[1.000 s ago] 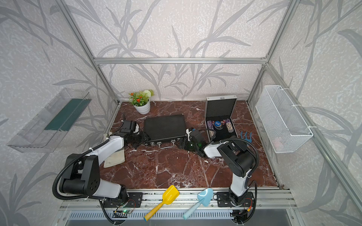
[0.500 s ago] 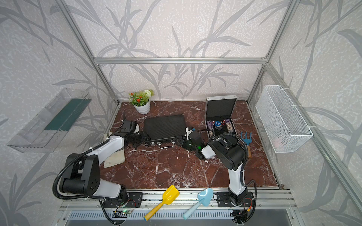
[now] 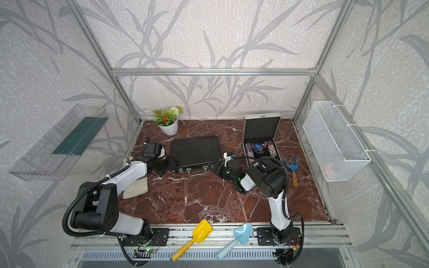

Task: Open the poker set cases
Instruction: Open the fastener on the poker set case.

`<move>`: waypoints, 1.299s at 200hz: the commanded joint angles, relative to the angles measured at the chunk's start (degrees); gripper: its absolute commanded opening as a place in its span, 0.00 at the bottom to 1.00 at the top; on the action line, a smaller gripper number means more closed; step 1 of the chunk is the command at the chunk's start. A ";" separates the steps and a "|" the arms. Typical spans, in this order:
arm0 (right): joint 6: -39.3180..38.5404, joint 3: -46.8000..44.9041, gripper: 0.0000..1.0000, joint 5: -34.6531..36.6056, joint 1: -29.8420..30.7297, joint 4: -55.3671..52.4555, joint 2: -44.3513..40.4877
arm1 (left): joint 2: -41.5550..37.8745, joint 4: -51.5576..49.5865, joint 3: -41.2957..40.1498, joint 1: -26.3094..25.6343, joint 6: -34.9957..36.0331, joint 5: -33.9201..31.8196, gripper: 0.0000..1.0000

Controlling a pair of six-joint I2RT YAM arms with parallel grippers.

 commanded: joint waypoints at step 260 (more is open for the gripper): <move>9.33 -3.16 0.54 -3.38 0.15 13.95 -8.75 | -0.66 -1.37 -2.02 -0.23 0.72 -0.69 0.55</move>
